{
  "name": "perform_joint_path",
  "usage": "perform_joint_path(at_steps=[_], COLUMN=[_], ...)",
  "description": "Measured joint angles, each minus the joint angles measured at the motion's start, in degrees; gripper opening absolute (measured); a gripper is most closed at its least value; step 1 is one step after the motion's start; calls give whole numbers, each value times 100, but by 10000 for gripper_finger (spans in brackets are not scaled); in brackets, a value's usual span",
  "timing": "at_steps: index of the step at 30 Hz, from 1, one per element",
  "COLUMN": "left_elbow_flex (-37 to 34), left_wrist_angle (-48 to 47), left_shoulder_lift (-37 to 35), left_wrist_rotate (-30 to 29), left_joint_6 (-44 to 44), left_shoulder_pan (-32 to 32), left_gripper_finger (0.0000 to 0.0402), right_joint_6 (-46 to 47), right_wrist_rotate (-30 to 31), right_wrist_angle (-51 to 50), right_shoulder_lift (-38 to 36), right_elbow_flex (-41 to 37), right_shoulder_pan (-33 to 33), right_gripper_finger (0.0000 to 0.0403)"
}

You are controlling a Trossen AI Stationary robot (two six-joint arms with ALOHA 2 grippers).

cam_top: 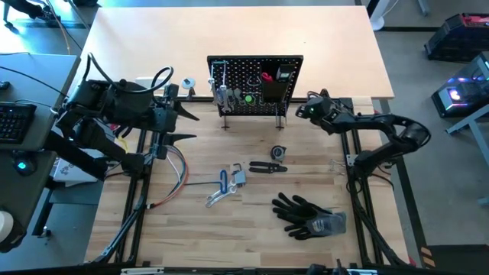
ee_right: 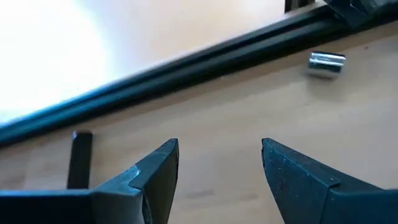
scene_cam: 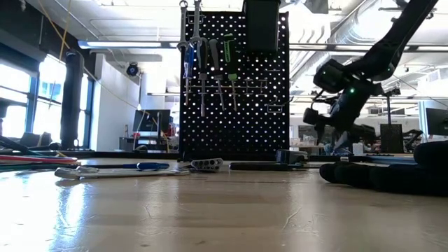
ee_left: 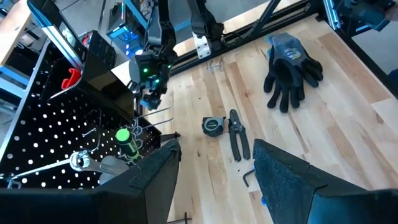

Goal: Hang tools onto peg board
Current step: Put the socket into the black bin on the peg board

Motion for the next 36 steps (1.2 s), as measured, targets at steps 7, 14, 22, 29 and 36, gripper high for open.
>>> perform_joint_path(at_steps=[7, 14, 22, 29, 36], left_elbow_flex=[0, 0, 0, 0, 0], left_wrist_angle=[-41, -64, -154, -173, -144], left_shoulder_lift=[0, 2, 2, 2, 16], left_wrist_rotate=[2, 4, -2, -9, -17], left_joint_6=[-53, -121, -157, -157, -114], left_shoulder_pan=[0, 0, 0, 0, 0], left_gripper_finger=[197, 197, 197, 197, 197], right_joint_6=[-418, -770, -1199, -996, -1219], right_wrist_rotate=[-18, 367, 408, 201, 218], right_wrist_angle=[605, -388, -523, -1096, -1027], right_shoulder_lift=[381, 848, 1191, 1374, 1374], right_elbow_flex=[411, 1332, 1598, 1550, 1556], right_shoulder_pan=[-21, -236, -626, -997, -1020], right_gripper_finger=[222, 222, 222, 222, 222])
